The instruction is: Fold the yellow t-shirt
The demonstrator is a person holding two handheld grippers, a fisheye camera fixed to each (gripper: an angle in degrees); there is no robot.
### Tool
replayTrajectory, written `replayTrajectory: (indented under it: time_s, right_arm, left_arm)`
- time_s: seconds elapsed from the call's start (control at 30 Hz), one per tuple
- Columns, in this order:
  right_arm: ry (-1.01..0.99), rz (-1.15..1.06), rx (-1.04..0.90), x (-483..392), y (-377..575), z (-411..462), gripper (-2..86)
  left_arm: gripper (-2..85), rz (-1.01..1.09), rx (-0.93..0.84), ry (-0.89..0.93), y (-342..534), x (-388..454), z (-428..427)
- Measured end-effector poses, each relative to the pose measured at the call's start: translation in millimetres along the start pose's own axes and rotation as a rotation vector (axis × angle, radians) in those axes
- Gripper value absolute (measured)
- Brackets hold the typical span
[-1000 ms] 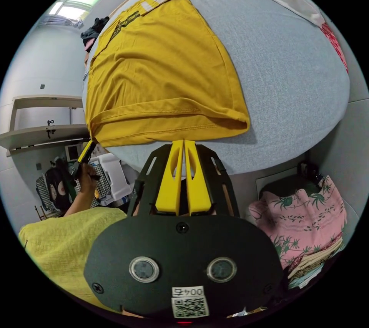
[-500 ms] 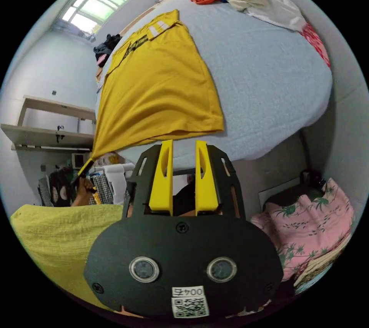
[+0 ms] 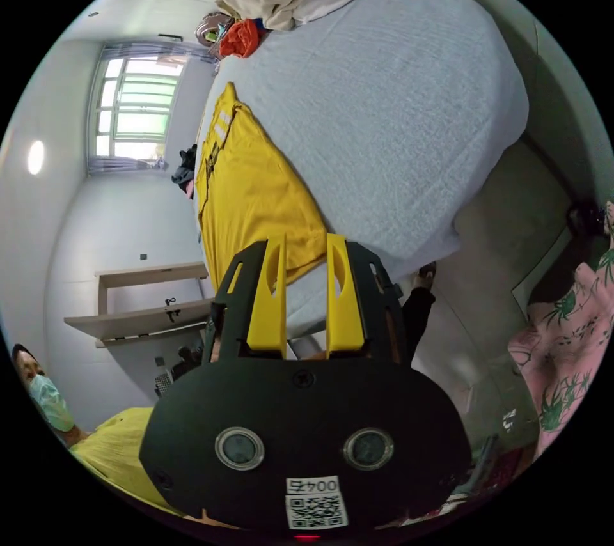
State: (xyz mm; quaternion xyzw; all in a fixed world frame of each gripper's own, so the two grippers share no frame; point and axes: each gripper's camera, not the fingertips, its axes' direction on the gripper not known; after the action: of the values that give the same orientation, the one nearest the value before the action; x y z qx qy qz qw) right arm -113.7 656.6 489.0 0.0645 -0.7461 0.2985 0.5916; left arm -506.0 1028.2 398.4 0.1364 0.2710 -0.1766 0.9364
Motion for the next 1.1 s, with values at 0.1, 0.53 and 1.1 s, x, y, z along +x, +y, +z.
replayTrajectory:
  time_s: [0.1, 0.53, 1.1]
  right_arm:
    - [0.085, -0.045, -0.029, -11, 2, 5, 10.3]
    - [0.510, -0.270, -0.051, -61, 7, 20, 7.6]
    - [0.200, -0.213, -0.063, -23, -5, -88, 0.5]
  left_arm:
    - [0.8, 0.004, -0.012, 0.000, -4, 0, 1]
    - [0.7, -0.002, -0.038, 0.012, -21, -1, 1]
    - [0.6, 0.125, -0.049, -0.046, -45, -5, -18]
